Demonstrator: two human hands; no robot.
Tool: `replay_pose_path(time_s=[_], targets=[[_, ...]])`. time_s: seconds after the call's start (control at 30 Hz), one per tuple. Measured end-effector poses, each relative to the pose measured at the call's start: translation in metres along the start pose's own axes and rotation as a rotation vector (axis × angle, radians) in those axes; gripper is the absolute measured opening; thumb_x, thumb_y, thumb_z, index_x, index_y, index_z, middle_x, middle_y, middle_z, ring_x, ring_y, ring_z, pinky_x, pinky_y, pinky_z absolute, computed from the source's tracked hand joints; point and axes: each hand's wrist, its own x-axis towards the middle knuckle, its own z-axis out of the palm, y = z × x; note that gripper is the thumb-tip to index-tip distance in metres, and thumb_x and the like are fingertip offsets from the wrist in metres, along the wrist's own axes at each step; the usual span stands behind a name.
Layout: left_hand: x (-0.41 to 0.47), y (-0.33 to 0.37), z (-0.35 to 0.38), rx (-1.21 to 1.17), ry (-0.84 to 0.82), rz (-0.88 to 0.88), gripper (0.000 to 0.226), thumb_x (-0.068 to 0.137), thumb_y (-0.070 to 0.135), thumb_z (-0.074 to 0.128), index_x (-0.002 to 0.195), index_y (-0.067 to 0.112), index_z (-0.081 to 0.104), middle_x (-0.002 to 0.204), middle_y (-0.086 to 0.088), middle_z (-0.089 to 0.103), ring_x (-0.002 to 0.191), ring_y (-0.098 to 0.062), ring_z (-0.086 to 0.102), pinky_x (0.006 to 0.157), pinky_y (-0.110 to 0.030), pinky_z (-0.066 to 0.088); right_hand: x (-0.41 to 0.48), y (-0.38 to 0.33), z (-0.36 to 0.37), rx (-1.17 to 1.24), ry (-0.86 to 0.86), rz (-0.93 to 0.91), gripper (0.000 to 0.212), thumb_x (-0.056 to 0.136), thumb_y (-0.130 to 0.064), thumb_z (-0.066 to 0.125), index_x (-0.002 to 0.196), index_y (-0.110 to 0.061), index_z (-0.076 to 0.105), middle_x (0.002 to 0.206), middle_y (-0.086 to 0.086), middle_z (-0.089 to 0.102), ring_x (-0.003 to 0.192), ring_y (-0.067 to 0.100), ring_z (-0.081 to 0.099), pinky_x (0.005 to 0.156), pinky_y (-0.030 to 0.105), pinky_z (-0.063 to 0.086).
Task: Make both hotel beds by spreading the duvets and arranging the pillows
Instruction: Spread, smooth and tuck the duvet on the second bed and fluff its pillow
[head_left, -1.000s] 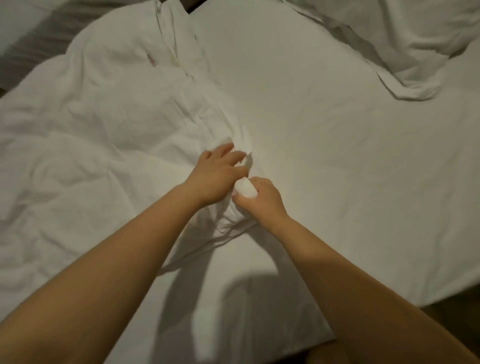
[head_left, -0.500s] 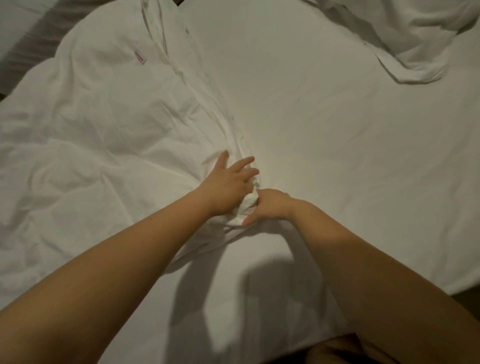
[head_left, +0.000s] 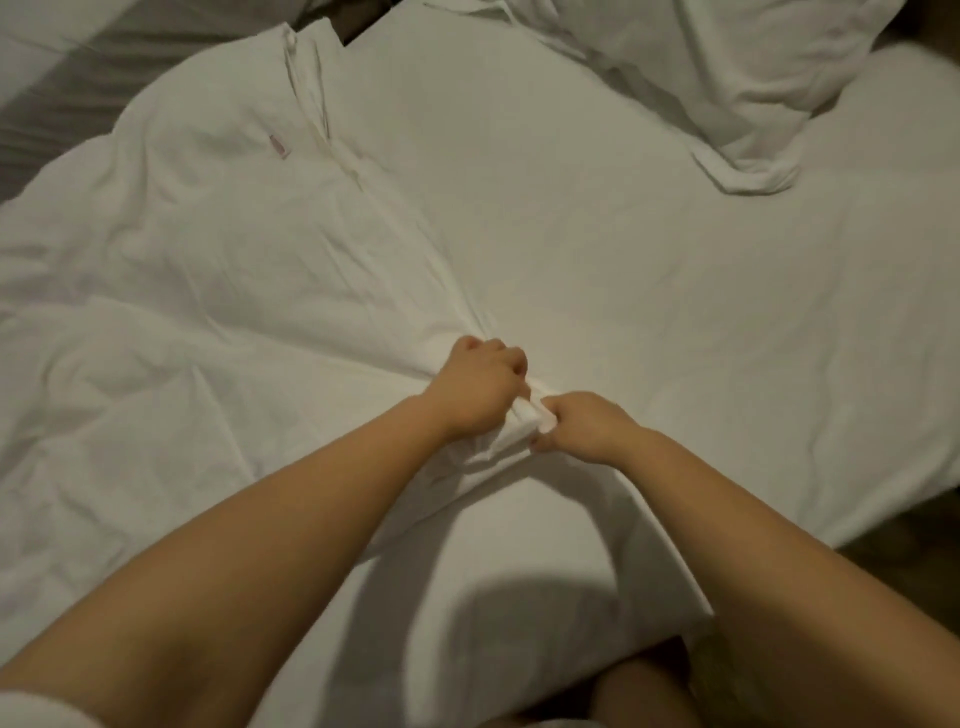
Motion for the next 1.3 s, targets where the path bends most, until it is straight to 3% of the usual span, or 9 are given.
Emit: replay_pose_path(time_s=[0.07, 0.2, 0.37, 0.43, 0.5, 0.57, 0.67, 1.0, 1.3], targets=[[0.005, 0.017, 0.013, -0.061, 0.001, -0.032, 0.039, 0.080, 0.008, 0.050, 0.108, 0.027, 0.069, 0.111, 0.001, 0.055, 0.106, -0.022, 0.049, 0.085, -0.032, 0.028, -0.001, 0.004, 0.008, 0.029, -0.025, 0.030, 0.022, 0.085, -0.033, 0.058, 0.106, -0.028, 0.061, 0.108, 0.001, 0.063, 0.100, 0.024, 0.058, 0.082, 0.034, 0.047], [0.004, 0.031, 0.022, -0.249, 0.236, -0.033, 0.034, 0.051, 0.005, 0.047, 0.066, 0.016, 0.075, 0.059, -0.002, 0.046, 0.062, -0.030, 0.056, 0.063, -0.032, 0.023, -0.013, 0.001, 0.009, 0.171, 0.058, 0.016, 0.020, 0.083, -0.023, 0.061, 0.102, -0.019, 0.057, 0.100, 0.002, 0.064, 0.095, 0.023, 0.060, 0.082, 0.039, 0.050], [0.003, 0.049, 0.043, -0.224, 0.121, -0.066, 0.030, 0.085, 0.013, 0.050, 0.111, 0.017, 0.064, 0.103, -0.004, 0.051, 0.105, -0.024, 0.045, 0.078, -0.028, 0.024, -0.030, 0.000, 0.038, 0.423, 0.151, 0.077, 0.043, 0.075, -0.017, 0.071, 0.114, -0.016, 0.053, 0.104, -0.001, 0.060, 0.100, 0.023, 0.059, 0.085, 0.038, 0.051], [-0.005, 0.056, 0.046, -0.348, 0.203, -0.115, 0.030, 0.089, 0.014, 0.047, 0.116, 0.010, 0.058, 0.118, -0.010, 0.050, 0.113, -0.028, 0.045, 0.090, -0.032, 0.032, -0.034, -0.004, 0.043, 0.450, 0.270, 0.121, 0.055, 0.078, -0.020, 0.070, 0.128, -0.018, 0.047, 0.115, -0.003, 0.055, 0.110, 0.022, 0.055, 0.086, 0.032, 0.047], [-0.018, 0.055, 0.047, -0.446, 0.334, -0.139, 0.036, 0.085, 0.015, 0.044, 0.114, 0.002, 0.059, 0.116, -0.017, 0.056, 0.108, -0.034, 0.052, 0.090, -0.041, 0.041, -0.037, -0.011, 0.044, 0.416, 0.368, 0.184, 0.066, 0.084, -0.030, 0.064, 0.142, -0.019, 0.035, 0.133, 0.000, 0.050, 0.122, 0.023, 0.049, 0.095, 0.034, 0.044], [-0.034, 0.045, 0.043, -0.445, 0.383, -0.168, 0.040, 0.082, 0.012, 0.043, 0.117, 0.000, 0.058, 0.117, -0.018, 0.057, 0.108, -0.036, 0.054, 0.090, -0.042, 0.041, -0.038, -0.026, 0.041, 0.385, 0.448, 0.198, 0.063, 0.088, -0.033, 0.058, 0.144, -0.020, 0.034, 0.139, 0.001, 0.047, 0.125, 0.023, 0.046, 0.101, 0.039, 0.042], [-0.056, 0.018, 0.035, -0.364, 0.419, -0.284, 0.048, 0.091, 0.009, 0.042, 0.139, 0.008, 0.040, 0.142, -0.008, 0.041, 0.132, -0.025, 0.036, 0.104, -0.036, 0.026, -0.032, -0.061, 0.025, 0.323, 0.501, 0.120, 0.051, 0.092, -0.031, 0.053, 0.141, -0.021, 0.039, 0.136, 0.000, 0.050, 0.122, 0.021, 0.048, 0.102, 0.039, 0.041], [-0.064, -0.086, 0.005, -0.404, 0.385, -0.686, 0.058, 0.097, 0.019, 0.037, 0.150, 0.016, 0.014, 0.159, -0.005, 0.009, 0.145, -0.020, 0.010, 0.116, -0.042, 0.014, 0.066, -0.139, -0.064, 0.088, 0.375, 0.023, 0.047, 0.098, -0.032, 0.042, 0.142, -0.014, 0.040, 0.141, 0.008, 0.048, 0.124, 0.027, 0.048, 0.098, 0.035, 0.040], [-0.006, -0.131, 0.008, -0.656, 0.360, -0.871, 0.064, 0.099, 0.027, 0.039, 0.152, 0.026, 0.003, 0.159, -0.004, 0.004, 0.145, -0.024, 0.014, 0.114, -0.038, 0.022, 0.191, -0.167, -0.079, 0.452, 0.233, 0.084, 0.072, 0.091, -0.048, 0.053, 0.150, -0.020, 0.022, 0.148, 0.008, 0.034, 0.130, 0.033, 0.042, 0.101, 0.041, 0.038]])
